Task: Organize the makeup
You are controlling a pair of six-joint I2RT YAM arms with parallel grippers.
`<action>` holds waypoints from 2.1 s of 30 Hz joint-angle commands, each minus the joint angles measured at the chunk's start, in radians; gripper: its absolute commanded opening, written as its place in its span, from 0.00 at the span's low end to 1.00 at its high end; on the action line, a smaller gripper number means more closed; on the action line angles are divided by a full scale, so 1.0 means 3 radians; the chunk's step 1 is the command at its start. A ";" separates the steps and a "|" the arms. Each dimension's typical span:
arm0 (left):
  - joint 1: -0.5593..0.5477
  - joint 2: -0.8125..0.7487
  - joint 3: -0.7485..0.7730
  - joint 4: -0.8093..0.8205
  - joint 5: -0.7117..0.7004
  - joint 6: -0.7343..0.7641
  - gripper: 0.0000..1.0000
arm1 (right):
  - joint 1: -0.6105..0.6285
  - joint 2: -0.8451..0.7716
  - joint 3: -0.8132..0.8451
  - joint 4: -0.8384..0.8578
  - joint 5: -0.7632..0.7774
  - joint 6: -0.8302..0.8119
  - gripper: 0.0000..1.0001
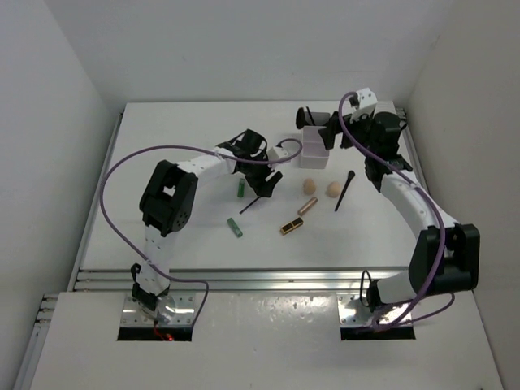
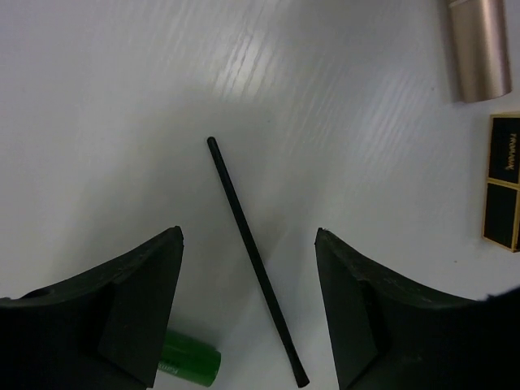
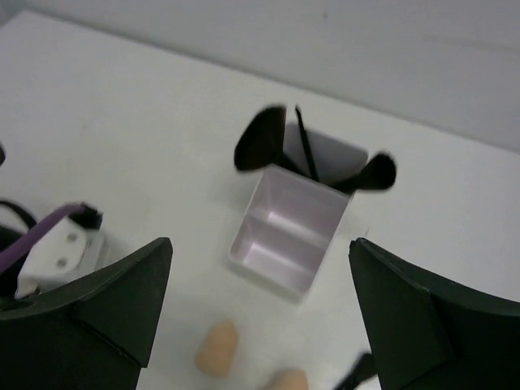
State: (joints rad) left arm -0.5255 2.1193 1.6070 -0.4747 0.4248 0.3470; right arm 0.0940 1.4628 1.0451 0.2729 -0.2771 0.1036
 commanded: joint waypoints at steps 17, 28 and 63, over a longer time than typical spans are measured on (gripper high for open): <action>-0.0140 0.0437 0.0350 -0.0882 -0.0582 -0.0430 0.71 | -0.0129 -0.0780 -0.0554 -0.0680 0.0039 -0.0320 0.90; -0.0263 0.0692 0.0345 -0.0882 -0.0853 -0.0323 0.20 | -0.0134 -0.0908 -0.0523 -0.0746 0.0100 -0.0483 0.92; 0.0034 -0.0851 0.0903 0.1510 -0.0194 -0.1963 0.00 | -0.0094 -0.0142 -0.0457 0.1461 -0.1280 0.1766 0.83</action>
State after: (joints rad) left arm -0.4961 1.9282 1.9400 -0.2760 0.3264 -0.1440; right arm 0.0444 1.3449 0.8593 0.4240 -0.5941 0.4374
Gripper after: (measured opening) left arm 0.010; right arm 0.836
